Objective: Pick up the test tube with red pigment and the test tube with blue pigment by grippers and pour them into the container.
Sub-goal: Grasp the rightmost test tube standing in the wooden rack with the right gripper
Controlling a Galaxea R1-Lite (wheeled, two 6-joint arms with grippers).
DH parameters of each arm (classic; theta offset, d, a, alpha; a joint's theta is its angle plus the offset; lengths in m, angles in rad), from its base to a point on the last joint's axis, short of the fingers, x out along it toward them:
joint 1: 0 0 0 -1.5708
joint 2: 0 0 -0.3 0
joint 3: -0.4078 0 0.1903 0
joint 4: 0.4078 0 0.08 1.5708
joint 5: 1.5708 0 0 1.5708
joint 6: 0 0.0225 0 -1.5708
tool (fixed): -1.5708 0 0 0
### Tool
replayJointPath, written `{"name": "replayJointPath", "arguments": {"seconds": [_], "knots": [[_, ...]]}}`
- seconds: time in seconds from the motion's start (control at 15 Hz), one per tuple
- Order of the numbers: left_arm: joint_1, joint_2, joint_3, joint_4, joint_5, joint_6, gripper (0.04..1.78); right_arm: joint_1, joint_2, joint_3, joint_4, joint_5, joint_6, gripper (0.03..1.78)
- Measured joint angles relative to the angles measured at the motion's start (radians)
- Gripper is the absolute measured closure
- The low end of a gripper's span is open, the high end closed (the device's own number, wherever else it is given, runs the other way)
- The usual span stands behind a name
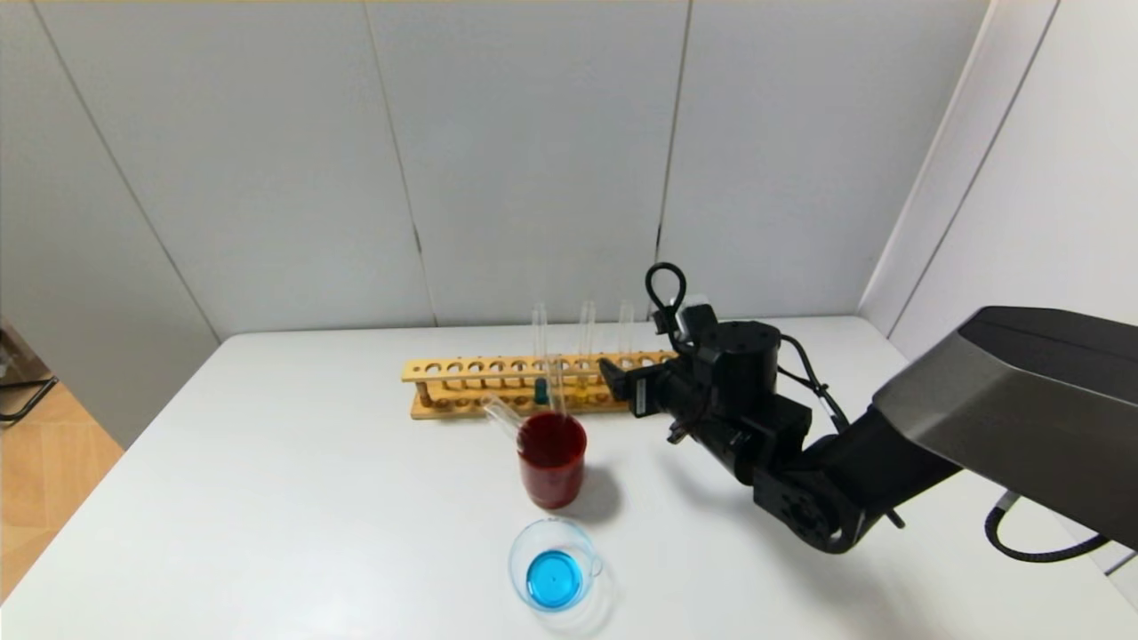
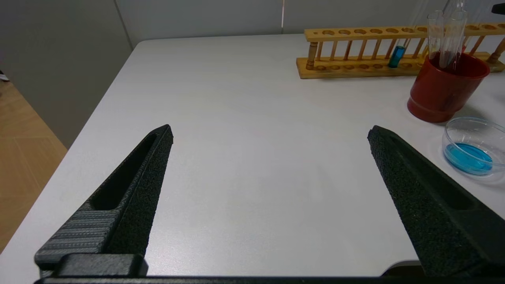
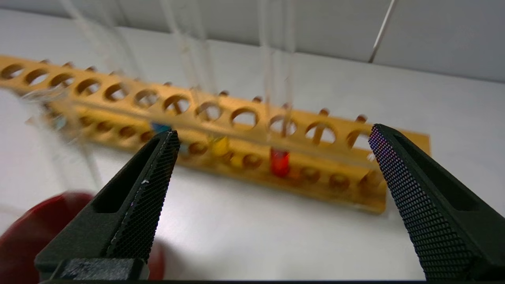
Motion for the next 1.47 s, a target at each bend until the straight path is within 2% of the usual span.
{"name": "replayJointPath", "arguments": {"seconds": [0.2, 0.4, 1.0, 1.13, 1.27, 1.47], "knots": [[0.000, 0.000, 0.000, 0.000, 0.001, 0.000, 0.07, -0.030, 0.053, -0.090, 0.020, 0.012, -0.035, 0.06], [0.000, 0.000, 0.000, 0.000, 0.000, 0.000, 0.07, -0.052, 0.093, -0.148, 0.058, 0.037, -0.040, 0.06], [0.000, 0.000, 0.000, 0.000, 0.000, 0.000, 0.07, -0.055, 0.161, -0.251, 0.068, 0.060, -0.088, 0.08], [0.000, 0.000, 0.000, 0.000, 0.001, 0.000, 0.07, -0.057, 0.169, -0.258, 0.068, 0.073, -0.090, 0.20], [0.000, 0.000, 0.000, 0.000, 0.000, 0.000, 0.07, -0.055, 0.176, -0.267, 0.069, 0.076, -0.093, 0.41], [0.000, 0.000, 0.000, 0.000, 0.000, 0.000, 0.07, -0.055, 0.181, -0.290, 0.094, 0.078, -0.099, 0.92]]}}
